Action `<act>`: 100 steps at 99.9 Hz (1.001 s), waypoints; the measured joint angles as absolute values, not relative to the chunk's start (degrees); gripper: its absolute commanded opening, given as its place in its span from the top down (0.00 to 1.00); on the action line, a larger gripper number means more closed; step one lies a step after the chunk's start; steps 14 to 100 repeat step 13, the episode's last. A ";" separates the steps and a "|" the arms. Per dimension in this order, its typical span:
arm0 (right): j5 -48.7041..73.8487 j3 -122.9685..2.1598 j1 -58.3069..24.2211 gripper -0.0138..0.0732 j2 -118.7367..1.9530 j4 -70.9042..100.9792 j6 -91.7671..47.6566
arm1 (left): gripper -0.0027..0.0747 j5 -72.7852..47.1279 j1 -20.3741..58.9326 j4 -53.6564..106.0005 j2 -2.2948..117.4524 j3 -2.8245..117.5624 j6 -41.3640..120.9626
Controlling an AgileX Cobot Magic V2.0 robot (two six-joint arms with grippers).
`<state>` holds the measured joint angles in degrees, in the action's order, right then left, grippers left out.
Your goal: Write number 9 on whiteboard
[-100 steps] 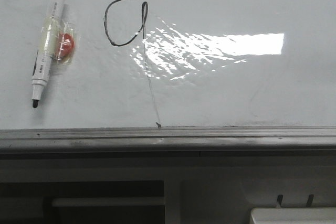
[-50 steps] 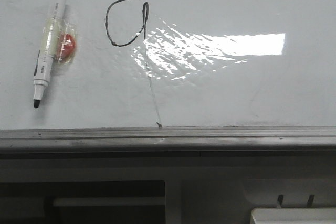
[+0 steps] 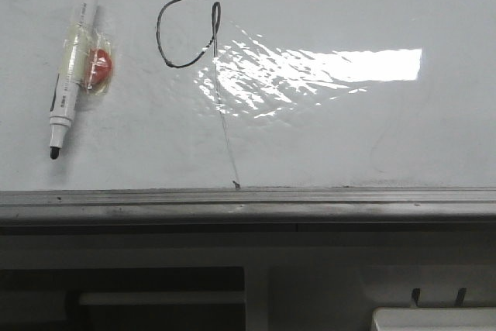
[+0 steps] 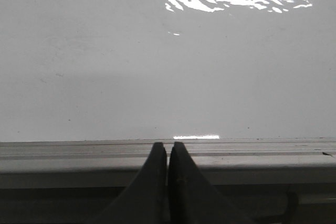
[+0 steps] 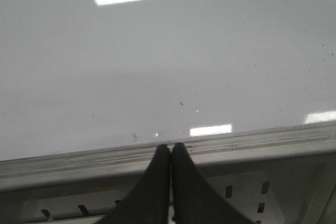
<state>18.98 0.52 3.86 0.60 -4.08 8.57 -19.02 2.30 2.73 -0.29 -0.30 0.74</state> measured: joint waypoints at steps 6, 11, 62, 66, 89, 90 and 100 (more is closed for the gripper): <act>18.98 0.52 3.86 0.92 0.60 -4.08 8.57 | 0.99 -19.02 2.30 2.73 -0.29 -0.30 0.74; 18.98 0.52 3.86 0.92 0.60 -4.08 8.57 | 0.99 -19.02 2.30 2.73 -0.29 -0.30 0.74; 18.98 0.52 3.86 0.92 0.60 -4.08 8.57 | 0.99 -19.02 2.30 2.73 -0.29 -0.30 0.74; 18.98 0.52 3.86 0.92 0.60 -4.08 8.57 | 0.99 -19.02 2.30 2.73 -0.29 -0.30 0.74; 18.98 0.52 3.86 0.92 0.60 -4.08 8.57 | 0.99 -19.02 2.30 2.73 -0.29 -0.30 0.74; 18.98 0.52 3.86 0.92 0.60 -4.08 8.57 | 0.99 -19.02 2.30 2.73 -0.29 -0.30 0.74; 18.98 0.52 3.86 0.92 0.60 -4.08 8.57 | 0.99 -19.02 2.30 2.73 -0.29 -0.30 0.74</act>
